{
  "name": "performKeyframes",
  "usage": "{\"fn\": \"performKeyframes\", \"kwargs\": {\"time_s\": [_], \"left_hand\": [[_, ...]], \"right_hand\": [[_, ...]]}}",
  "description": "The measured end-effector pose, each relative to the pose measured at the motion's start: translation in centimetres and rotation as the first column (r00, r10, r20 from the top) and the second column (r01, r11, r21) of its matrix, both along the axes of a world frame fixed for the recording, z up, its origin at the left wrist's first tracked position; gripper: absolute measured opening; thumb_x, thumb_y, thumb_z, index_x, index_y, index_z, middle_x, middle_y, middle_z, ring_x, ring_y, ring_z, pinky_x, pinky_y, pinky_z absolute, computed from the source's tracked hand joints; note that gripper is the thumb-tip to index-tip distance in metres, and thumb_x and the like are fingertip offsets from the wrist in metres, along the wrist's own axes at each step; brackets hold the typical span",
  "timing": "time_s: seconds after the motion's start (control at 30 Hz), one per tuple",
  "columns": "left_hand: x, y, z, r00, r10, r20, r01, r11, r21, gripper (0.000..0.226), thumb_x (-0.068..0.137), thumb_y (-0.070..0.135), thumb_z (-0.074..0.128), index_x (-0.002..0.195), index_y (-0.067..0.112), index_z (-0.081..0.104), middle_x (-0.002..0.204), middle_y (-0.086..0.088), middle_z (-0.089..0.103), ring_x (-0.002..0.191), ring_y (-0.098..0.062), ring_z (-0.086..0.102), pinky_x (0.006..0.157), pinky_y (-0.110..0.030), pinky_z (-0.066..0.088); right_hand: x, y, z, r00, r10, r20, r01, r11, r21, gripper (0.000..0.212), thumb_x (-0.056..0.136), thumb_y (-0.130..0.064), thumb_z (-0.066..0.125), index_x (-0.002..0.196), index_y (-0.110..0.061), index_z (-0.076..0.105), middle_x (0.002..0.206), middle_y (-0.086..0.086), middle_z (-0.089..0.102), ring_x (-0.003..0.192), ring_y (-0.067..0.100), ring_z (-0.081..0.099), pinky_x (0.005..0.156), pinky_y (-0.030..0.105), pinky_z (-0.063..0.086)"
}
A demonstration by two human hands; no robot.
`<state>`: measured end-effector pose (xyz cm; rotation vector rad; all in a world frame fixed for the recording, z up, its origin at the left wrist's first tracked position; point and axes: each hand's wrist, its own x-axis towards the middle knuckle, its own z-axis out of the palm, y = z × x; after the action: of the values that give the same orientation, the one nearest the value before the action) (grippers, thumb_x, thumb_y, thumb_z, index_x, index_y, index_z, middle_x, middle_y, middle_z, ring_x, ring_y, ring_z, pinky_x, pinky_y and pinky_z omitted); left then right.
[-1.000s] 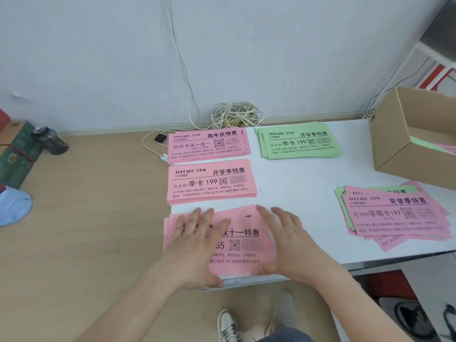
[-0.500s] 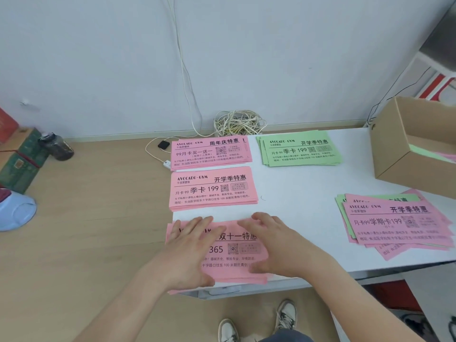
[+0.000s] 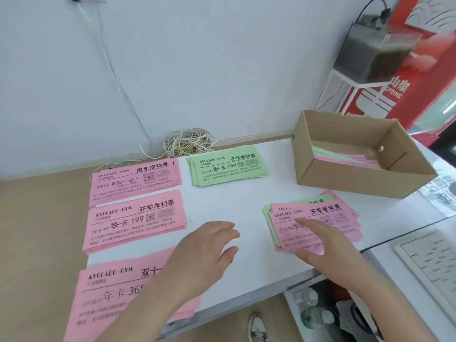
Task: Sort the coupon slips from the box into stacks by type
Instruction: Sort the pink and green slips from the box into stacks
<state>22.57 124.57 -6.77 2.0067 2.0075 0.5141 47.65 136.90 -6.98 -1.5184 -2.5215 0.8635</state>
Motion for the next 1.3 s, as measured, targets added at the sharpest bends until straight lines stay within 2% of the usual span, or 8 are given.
{"fn": "performKeyframes", "kwargs": {"time_s": [0.27, 0.43, 0.67, 0.87, 1.0, 1.07, 1.2, 1.3], "left_hand": [[10.9, 11.1, -3.4, 0.971, -0.198, -0.134, 0.163, 0.958, -0.235, 0.053, 0.098, 0.042, 0.04, 0.145, 0.019, 0.03, 0.158, -0.003, 0.017, 0.144, -0.018, 0.012, 0.115, -0.031, 0.017], [13.2, 12.9, -4.8, 0.929, -0.227, -0.293, 0.109, 0.923, -0.369, 0.054, 0.101, 0.043, 0.032, 0.145, 0.014, 0.023, 0.158, -0.011, 0.013, 0.145, -0.025, 0.011, 0.114, -0.038, 0.024], [14.1, 13.5, -4.3, 0.863, -0.315, -0.396, 0.15, 0.906, -0.395, 0.058, 0.098, 0.046, 0.034, 0.142, 0.011, 0.021, 0.149, -0.011, 0.025, 0.137, -0.029, 0.024, 0.105, -0.039, 0.032], [14.2, 14.3, -4.3, 0.85, -0.318, -0.419, 0.152, 0.911, -0.384, 0.041, 0.098, 0.021, 0.033, 0.136, 0.009, 0.028, 0.132, -0.012, 0.044, 0.114, -0.03, 0.046, 0.083, -0.04, 0.044], [13.7, 15.1, -3.6, 0.922, -0.123, -0.366, 0.017, 0.96, -0.281, 0.025, 0.097, 0.016, 0.034, 0.122, 0.017, 0.032, 0.102, -0.003, 0.062, 0.072, -0.03, 0.05, 0.063, -0.036, 0.042], [13.2, 15.3, -3.5, 0.967, 0.041, -0.251, -0.102, 0.967, -0.234, 0.035, 0.098, 0.014, 0.03, 0.131, 0.023, 0.025, 0.096, -0.005, 0.064, 0.07, -0.033, 0.053, 0.065, -0.035, 0.041], [11.9, 14.7, -3.4, 0.999, 0.044, -0.031, -0.048, 0.99, -0.13, 0.091, 0.091, 0.001, 0.036, 0.138, 0.056, -0.019, 0.141, -0.002, 0.046, 0.055, -0.028, 0.047, 0.055, -0.033, 0.039], [11.6, 14.5, -4.8, 0.975, -0.109, -0.194, 0.08, 0.985, -0.152, 0.086, 0.085, 0.008, 0.049, 0.141, 0.056, 0.004, 0.149, 0.003, 0.037, 0.052, -0.025, 0.053, 0.05, -0.033, 0.049]], "right_hand": [[5.8, 6.3, -2.8, 0.988, -0.013, 0.156, 0.015, 1.0, -0.008, 0.083, 0.081, -0.049, 0.067, 0.149, -0.036, 0.02, 0.157, -0.005, 0.015, 0.147, 0.022, 0.0, 0.119, 0.045, 0.017], [7.7, 8.5, -3.5, 0.963, 0.085, 0.254, -0.1, 0.994, 0.047, 0.074, 0.084, -0.048, 0.06, 0.147, -0.037, 0.022, 0.148, -0.005, 0.027, 0.135, 0.022, 0.026, 0.106, 0.041, 0.039], [8.9, 11.2, -3.5, 0.95, 0.141, 0.279, -0.164, 0.984, 0.061, 0.079, 0.082, -0.046, 0.062, 0.148, -0.036, 0.02, 0.146, -0.005, 0.032, 0.125, 0.023, 0.033, 0.101, 0.034, 0.042], [10.1, 12.5, -3.9, 0.978, 0.142, 0.156, -0.147, 0.989, 0.021, 0.086, 0.074, -0.058, 0.069, 0.145, -0.041, 0.024, 0.146, -0.014, 0.032, 0.126, 0.022, 0.035, 0.104, 0.035, 0.039], [10.9, 13.4, -3.8, 0.985, -0.086, -0.15, 0.065, 0.988, -0.14, 0.076, 0.08, -0.031, 0.074, 0.143, -0.038, 0.033, 0.127, -0.009, 0.053, 0.111, 0.011, 0.051, 0.089, 0.026, 0.044], [11.2, 13.4, -3.7, 0.986, -0.092, -0.142, 0.07, 0.986, -0.152, 0.084, 0.077, -0.025, 0.077, 0.144, -0.039, 0.027, 0.123, -0.009, 0.052, 0.107, 0.011, 0.051, 0.085, 0.025, 0.043], [10.8, 12.5, -4.1, 0.997, 0.034, 0.072, -0.031, 0.998, -0.051, 0.104, 0.073, -0.03, 0.077, 0.148, -0.044, 0.006, 0.136, -0.007, 0.035, 0.118, 0.018, 0.038, 0.1, 0.031, 0.039], [10.6, 12.6, -4.3, 0.997, 0.029, 0.077, -0.026, 0.998, -0.05, 0.098, 0.076, -0.022, 0.073, 0.15, -0.039, 0.01, 0.142, -0.005, 0.029, 0.119, 0.019, 0.04, 0.101, 0.029, 0.039]]}}
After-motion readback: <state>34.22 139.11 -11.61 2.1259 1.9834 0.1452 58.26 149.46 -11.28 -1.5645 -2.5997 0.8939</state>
